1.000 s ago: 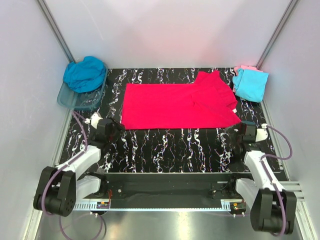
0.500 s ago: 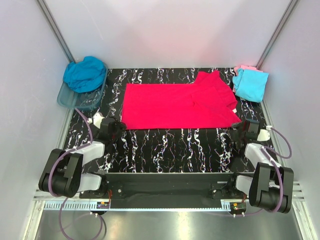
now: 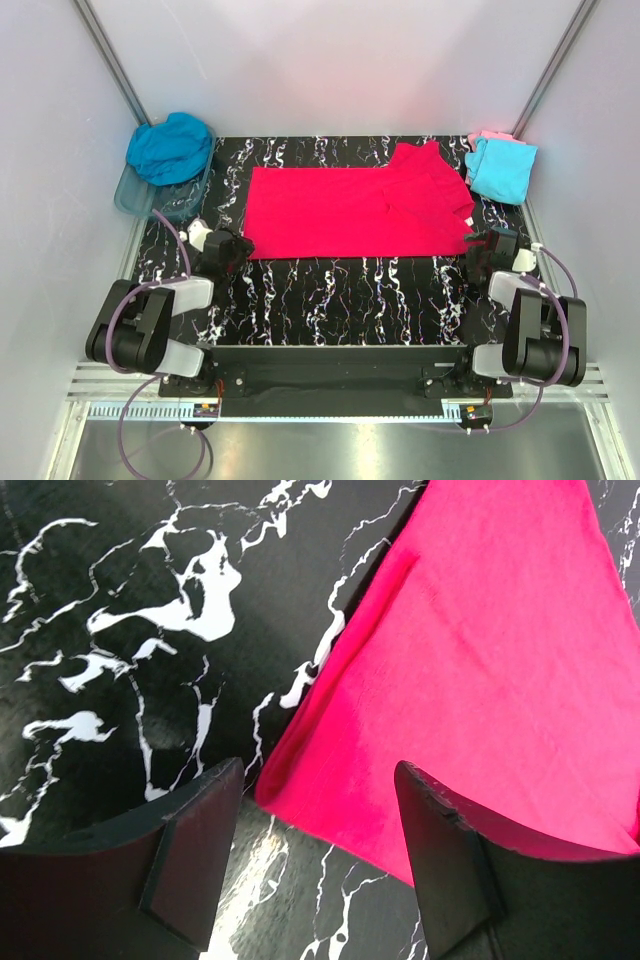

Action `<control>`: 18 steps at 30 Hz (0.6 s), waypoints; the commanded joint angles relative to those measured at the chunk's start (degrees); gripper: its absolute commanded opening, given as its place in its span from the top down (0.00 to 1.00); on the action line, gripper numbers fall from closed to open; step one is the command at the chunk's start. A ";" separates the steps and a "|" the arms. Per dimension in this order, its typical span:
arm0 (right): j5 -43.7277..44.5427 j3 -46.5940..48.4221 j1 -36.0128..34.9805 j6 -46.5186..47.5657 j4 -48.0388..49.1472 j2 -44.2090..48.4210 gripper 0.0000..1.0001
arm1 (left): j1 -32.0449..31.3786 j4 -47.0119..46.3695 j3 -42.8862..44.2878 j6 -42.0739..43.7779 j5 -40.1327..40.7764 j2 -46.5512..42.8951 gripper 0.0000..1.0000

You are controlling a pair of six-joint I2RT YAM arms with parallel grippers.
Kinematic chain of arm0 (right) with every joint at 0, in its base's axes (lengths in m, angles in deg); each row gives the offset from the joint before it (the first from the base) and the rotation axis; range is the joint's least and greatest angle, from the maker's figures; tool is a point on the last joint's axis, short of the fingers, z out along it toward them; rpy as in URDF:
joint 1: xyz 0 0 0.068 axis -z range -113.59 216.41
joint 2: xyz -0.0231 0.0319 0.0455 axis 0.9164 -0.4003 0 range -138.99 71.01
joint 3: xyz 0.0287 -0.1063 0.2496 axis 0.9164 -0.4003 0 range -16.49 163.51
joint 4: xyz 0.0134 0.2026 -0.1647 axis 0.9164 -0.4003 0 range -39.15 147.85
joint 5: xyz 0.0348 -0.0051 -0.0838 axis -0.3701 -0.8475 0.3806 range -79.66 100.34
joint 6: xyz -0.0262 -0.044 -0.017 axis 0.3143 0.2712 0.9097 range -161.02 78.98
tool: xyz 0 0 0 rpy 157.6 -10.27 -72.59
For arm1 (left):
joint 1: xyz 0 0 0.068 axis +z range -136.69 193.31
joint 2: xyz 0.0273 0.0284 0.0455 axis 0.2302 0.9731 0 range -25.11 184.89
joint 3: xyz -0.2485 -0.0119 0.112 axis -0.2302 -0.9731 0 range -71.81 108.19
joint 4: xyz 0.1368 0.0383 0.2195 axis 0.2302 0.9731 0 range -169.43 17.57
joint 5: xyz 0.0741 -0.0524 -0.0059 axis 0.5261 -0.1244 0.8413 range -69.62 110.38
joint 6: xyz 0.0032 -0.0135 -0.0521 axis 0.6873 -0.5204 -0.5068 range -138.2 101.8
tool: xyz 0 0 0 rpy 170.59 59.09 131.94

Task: Fold and stack the t-shirts
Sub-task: Fold the tshirt

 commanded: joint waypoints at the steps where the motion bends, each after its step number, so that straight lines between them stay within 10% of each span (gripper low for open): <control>1: 0.68 0.04 0.10 -1.52 -2.90 -3.16 0.18 | -0.10 -2.24 1.12 0.42 0.90 1.27 0.32; 9: 0.33 1.88 0.10 -3.37 -1.15 -6.15 0.39 | -0.10 -4.00 -0.55 0.77 -0.59 0.48 0.85; 12: -0.46 1.88 0.10 -4.07 -0.53 -6.77 0.67 | -0.10 -3.82 -0.64 1.13 -0.68 -0.04 0.99; 14: -0.55 1.71 0.10 -3.90 -0.53 -6.42 0.99 | -0.10 -3.38 -0.64 1.30 -0.51 -0.48 1.00; 18: 0.16 0.74 0.10 -3.73 -2.37 -3.18 1.00 | -0.10 -2.68 -1.08 1.39 -1.03 -2.24 1.00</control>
